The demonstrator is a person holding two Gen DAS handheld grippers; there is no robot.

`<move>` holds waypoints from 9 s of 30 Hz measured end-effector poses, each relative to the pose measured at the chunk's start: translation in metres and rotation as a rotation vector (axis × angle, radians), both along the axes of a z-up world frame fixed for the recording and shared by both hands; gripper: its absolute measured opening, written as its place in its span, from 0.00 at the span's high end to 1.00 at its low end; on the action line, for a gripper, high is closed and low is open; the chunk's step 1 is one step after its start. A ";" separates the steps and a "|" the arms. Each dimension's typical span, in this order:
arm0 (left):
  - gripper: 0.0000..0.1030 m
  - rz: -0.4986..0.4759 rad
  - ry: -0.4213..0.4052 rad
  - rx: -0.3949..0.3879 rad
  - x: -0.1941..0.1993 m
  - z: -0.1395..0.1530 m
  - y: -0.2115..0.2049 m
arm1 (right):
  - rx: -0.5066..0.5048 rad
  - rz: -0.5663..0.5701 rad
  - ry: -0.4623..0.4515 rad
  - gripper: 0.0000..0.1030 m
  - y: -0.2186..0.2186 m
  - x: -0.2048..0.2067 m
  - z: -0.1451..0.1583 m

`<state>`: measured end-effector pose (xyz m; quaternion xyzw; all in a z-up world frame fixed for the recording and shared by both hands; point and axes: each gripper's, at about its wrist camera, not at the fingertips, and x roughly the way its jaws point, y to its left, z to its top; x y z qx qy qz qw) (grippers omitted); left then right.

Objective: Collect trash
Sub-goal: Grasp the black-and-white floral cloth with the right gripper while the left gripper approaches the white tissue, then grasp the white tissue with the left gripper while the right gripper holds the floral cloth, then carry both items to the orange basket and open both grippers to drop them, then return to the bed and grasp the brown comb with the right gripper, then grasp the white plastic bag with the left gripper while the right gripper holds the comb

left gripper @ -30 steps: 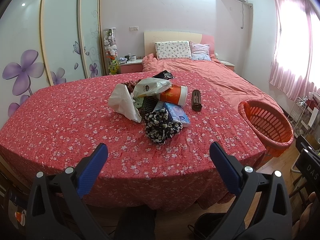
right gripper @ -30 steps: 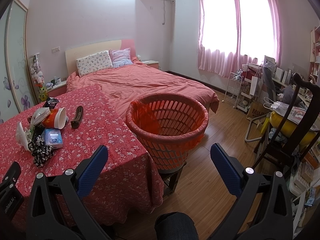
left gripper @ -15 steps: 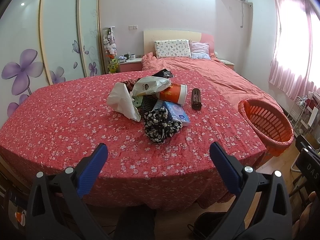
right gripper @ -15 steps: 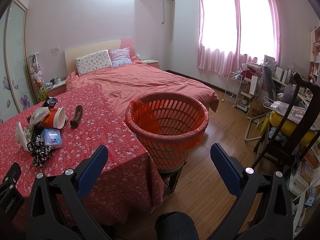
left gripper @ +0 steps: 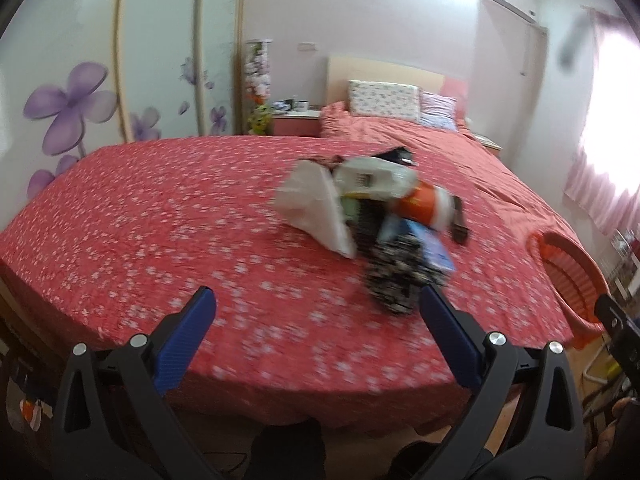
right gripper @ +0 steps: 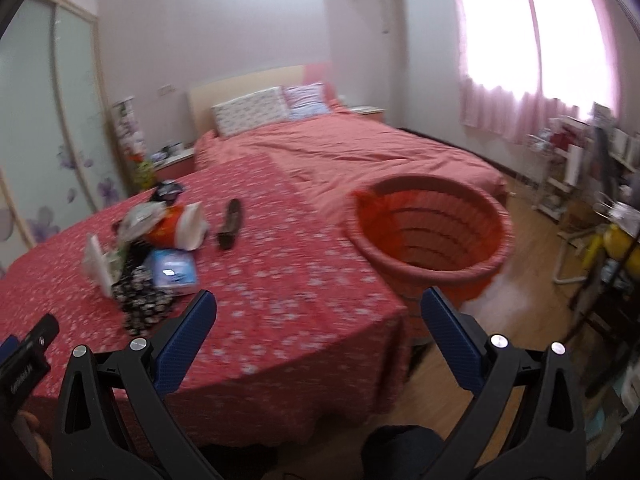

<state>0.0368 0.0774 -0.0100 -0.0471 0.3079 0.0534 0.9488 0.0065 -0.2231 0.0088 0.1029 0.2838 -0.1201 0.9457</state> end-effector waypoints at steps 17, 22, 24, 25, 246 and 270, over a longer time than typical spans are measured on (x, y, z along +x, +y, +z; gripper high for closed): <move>0.04 0.132 0.002 -0.046 0.040 -0.012 0.103 | 0.004 0.376 0.086 0.33 0.123 0.089 -0.024; 0.04 0.149 0.020 -0.066 0.049 -0.021 0.115 | -0.032 0.417 0.137 0.42 0.143 0.105 -0.040; 0.04 0.150 0.028 -0.078 0.053 -0.024 0.120 | -0.066 0.421 0.155 0.48 0.152 0.110 -0.048; 0.04 0.148 0.031 -0.084 0.055 -0.025 0.122 | -0.074 0.424 0.169 0.51 0.154 0.112 -0.052; 0.28 -0.113 0.136 -0.050 0.198 -0.017 -0.017 | 0.093 0.203 0.288 0.69 -0.008 0.192 -0.063; 0.23 0.061 0.122 -0.098 0.178 -0.010 0.094 | 0.090 0.206 0.281 0.69 -0.011 0.184 -0.064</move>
